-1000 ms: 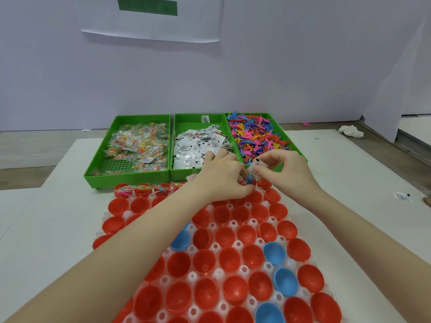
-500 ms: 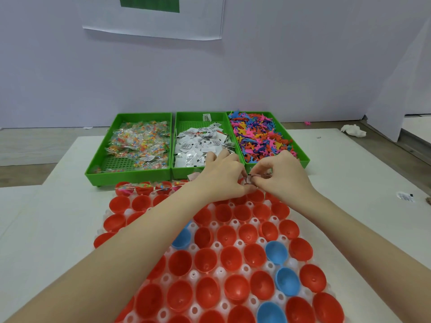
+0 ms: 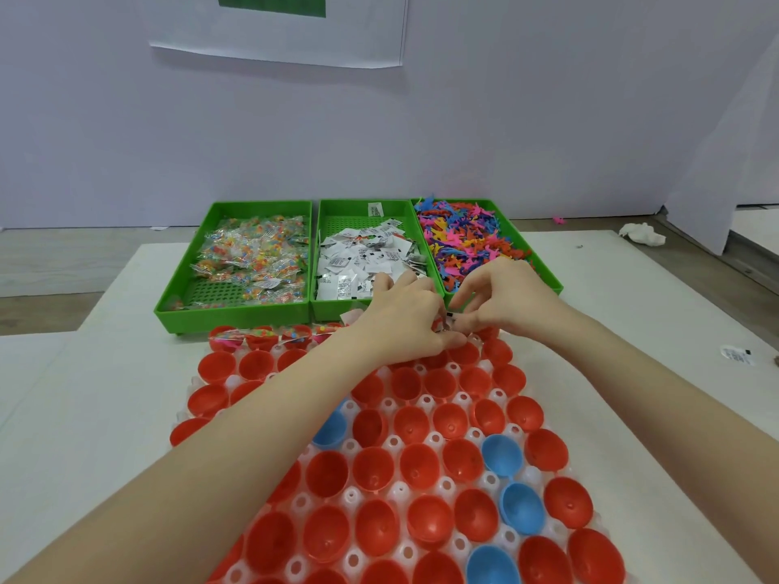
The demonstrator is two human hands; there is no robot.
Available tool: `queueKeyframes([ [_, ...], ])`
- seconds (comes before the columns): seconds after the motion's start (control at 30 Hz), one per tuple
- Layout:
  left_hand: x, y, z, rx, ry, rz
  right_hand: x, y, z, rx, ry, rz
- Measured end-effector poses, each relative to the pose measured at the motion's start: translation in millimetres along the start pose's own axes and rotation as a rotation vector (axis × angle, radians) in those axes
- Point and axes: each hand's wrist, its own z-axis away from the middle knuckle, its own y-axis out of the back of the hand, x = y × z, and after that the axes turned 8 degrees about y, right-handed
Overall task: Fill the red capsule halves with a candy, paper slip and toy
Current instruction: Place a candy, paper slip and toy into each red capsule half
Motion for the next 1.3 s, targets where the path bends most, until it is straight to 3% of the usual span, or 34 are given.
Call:
queueKeyframes([
  [0.43, -0.4, 2.6, 2.4, 0.007, 0.013, 0.004, 3.7, 5.3, 0.0, -0.015, 0.040, -0.034],
  [1.0, 1.4, 2.4, 0.5, -0.021, 0.015, 0.034, -3.0, -3.6, -9.0, -0.003, 0.090, 0.378],
  [1.3, 1.0, 4.0, 0.3, 0.006, 0.000, 0.005, -1.4, 11.7, -10.0, -0.066, 0.025, 0.098],
])
